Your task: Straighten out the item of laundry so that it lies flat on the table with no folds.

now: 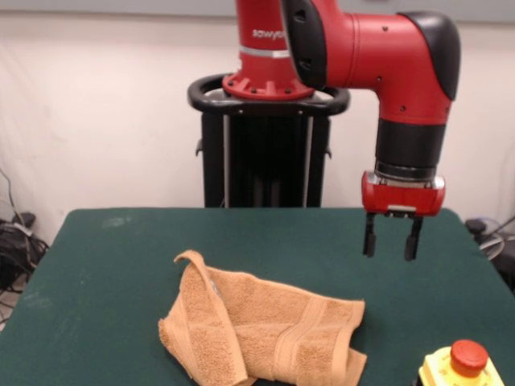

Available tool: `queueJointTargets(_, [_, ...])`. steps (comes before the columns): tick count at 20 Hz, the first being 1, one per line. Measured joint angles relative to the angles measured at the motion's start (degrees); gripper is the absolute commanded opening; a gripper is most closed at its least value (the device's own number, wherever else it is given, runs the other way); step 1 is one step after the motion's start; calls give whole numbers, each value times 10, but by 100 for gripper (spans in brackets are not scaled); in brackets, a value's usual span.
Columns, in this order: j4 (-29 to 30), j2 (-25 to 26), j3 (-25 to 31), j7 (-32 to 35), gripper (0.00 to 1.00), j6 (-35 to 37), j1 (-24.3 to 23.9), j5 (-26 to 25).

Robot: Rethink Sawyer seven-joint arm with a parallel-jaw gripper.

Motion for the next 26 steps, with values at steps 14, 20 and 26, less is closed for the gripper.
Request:
queueJointTargets(14, [112,-85,-1,0,100,-8,19,-25])
queueJointTargets(20, [154,-92,-3,0,100,-25,19,-65])
queueJointTargets(26, [177,-109,-4,0,100,-71,-5,-117])
